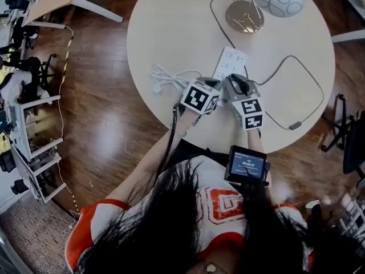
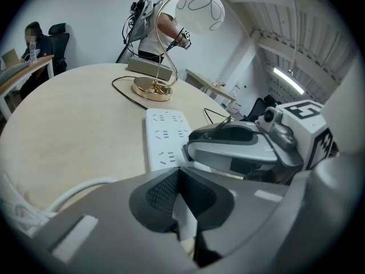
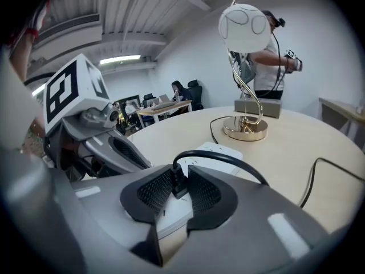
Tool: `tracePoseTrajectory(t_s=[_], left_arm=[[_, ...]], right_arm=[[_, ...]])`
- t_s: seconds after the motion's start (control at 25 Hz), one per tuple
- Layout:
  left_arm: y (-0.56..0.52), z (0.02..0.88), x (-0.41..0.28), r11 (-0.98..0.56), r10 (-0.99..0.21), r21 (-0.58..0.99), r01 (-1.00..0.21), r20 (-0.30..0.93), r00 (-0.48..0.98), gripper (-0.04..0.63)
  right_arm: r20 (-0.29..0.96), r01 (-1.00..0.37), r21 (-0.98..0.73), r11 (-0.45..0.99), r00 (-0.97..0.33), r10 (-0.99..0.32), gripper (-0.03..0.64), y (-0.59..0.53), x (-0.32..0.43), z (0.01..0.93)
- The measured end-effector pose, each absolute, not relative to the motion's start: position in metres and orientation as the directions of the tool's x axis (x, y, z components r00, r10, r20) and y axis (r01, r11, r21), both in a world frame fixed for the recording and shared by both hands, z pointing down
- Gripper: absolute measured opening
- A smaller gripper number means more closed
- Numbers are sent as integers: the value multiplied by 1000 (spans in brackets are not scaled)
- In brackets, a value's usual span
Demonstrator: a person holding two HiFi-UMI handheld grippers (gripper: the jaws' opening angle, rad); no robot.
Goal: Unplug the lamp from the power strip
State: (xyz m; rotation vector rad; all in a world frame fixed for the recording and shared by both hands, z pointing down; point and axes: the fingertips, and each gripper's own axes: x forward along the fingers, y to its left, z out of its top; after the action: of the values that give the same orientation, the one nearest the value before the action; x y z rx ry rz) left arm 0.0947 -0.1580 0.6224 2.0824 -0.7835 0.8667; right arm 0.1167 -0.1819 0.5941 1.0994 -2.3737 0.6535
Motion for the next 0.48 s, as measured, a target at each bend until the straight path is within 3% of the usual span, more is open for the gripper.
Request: tracePoseTrajectory(t_s=[0.24,0.4,0.48], left_arm=[[-155,624,95,-559,-234,379,-737,781,579,0],[-154,624,96,-531,-218,435,-727,759,614,0],[-155,622,98,-544,-215,437,-716,752,623,0]], right_arm=[[514,-784,-365,503,-620,-593,86,-181,123,596],[528,-780,-180,599,-591,-610,77,-175,119,590],[515,-788,-185,587,-586,-625,77,-175,121,586]])
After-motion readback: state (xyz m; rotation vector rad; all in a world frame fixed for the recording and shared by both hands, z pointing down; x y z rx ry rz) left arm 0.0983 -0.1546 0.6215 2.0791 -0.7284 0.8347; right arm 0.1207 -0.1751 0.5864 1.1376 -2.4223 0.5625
